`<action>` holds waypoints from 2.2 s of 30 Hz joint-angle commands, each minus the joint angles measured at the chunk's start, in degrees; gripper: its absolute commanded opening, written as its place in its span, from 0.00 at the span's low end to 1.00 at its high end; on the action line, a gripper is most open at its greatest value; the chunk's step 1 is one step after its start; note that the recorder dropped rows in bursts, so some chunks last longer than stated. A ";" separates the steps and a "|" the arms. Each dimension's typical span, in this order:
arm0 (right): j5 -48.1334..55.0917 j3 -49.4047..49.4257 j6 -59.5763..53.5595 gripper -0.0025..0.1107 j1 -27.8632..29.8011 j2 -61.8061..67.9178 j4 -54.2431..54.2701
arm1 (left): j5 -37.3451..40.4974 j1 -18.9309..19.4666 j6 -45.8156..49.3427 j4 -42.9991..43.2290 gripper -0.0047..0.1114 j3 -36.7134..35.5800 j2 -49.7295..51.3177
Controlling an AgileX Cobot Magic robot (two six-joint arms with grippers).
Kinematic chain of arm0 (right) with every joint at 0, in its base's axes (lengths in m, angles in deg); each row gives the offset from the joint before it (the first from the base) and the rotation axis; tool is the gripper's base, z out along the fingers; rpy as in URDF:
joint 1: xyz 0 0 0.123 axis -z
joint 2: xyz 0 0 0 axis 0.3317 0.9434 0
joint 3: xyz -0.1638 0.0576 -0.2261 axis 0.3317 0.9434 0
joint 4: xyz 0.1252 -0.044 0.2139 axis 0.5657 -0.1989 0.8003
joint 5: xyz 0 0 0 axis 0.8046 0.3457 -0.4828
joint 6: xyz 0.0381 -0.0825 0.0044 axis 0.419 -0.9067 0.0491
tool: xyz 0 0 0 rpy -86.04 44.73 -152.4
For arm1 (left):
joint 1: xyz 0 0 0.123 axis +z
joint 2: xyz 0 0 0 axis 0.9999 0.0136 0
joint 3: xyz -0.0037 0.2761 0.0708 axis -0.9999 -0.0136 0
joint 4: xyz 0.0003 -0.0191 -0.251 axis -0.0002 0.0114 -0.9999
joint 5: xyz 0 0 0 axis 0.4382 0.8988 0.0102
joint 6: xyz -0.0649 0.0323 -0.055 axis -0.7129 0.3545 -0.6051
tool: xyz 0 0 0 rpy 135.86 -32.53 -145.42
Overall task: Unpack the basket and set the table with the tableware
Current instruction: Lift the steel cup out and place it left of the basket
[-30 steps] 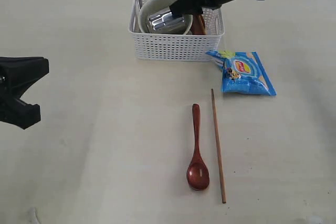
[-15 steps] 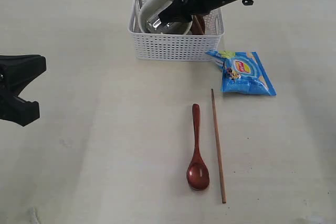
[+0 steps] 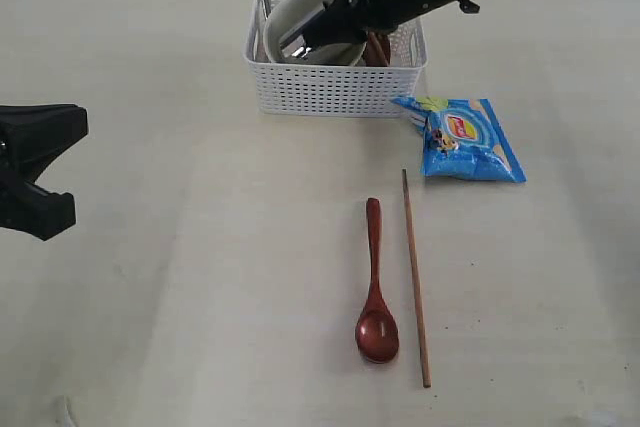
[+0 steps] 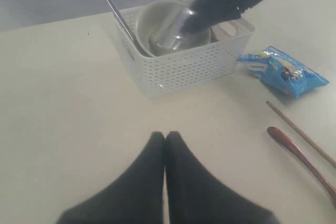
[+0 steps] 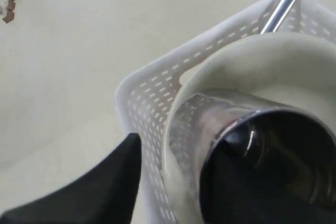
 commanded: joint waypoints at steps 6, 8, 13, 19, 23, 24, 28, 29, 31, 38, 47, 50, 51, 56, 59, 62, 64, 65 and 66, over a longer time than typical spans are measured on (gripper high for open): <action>1.36 -0.49 3.54 0.07 0.15 0.08 -4.22 | 0.54 -0.43 -0.09 -0.42 0.04 -0.30 -0.18; 1.12 -0.49 3.65 0.02 0.15 0.08 -4.22 | 0.54 -0.43 -0.09 -0.42 0.04 -0.30 -0.18; 0.57 -0.49 3.79 0.02 0.15 -0.68 -4.25 | 0.54 -0.43 -0.09 -0.42 0.04 -0.30 -0.18; 0.68 -0.49 4.71 0.02 0.15 -6.82 -7.41 | 0.54 -0.43 -0.09 -0.42 0.04 -0.30 -0.18; 0.57 -0.49 8.96 0.02 -0.69 -11.69 -13.91 | 0.54 -0.43 -0.09 -0.42 0.04 -0.30 -0.18; 0.57 -0.49 10.30 0.02 -1.32 -12.87 -16.55 | 0.54 -0.43 -0.09 -0.42 0.04 -0.30 -0.18; 1.71 -0.49 17.57 0.02 -5.73 -16.44 -28.32 | 0.54 -0.43 -0.09 -0.42 0.04 -0.30 -0.18; 2.31 -0.49 19.03 0.02 -7.54 -16.90 -31.46 | 0.54 -0.43 -0.09 -0.42 0.04 -0.30 -0.18; 2.83 -0.49 22.22 0.02 -11.42 -17.30 -37.23 | 0.54 -0.43 -0.09 -0.42 0.04 -0.30 -0.18; 2.97 -0.49 34.68 0.02 -32.36 -14.30 -62.36 | 0.54 -0.43 -0.20 -0.42 0.04 -0.30 -0.18; 5.78 -10.97 36.96 0.02 -34.41 -3.12 -63.13 | -1.43 -0.43 -0.20 -0.42 0.04 -0.30 -0.18; 8.32 -14.72 38.19 0.02 -34.41 0.27 -65.30 | -1.43 -0.43 -0.20 -0.42 0.04 -0.30 -0.18; 8.84 -15.68 38.30 0.02 -34.41 1.11 -65.65 | -1.43 -0.43 -0.20 -0.42 0.04 -0.30 -0.18; 9.75 -18.84 39.19 0.02 -34.41 3.74 -66.32 | -1.43 -0.43 -0.20 -0.42 0.04 -0.30 -0.18; 9.31 -19.27 39.31 0.02 -34.41 4.15 -66.46 | -1.43 -0.43 -0.20 -0.42 0.04 -0.30 -0.18; 9.31 -19.27 39.31 0.06 -34.41 4.15 -66.46 | -1.43 -0.43 -0.20 -0.42 0.04 -0.30 -0.18; 9.69 -19.27 39.31 0.17 -34.41 4.15 -66.68 | -1.43 -0.43 -0.20 -0.42 0.04 -0.30 -0.18; 9.68 -19.27 39.41 0.24 -34.41 4.15 -66.68 | -1.43 -0.43 -0.20 -0.42 0.04 -0.30 -0.18; 9.68 -19.27 39.54 0.32 -34.41 4.15 -66.68 | -1.43 -0.43 -0.20 -0.42 0.04 -0.30 -0.18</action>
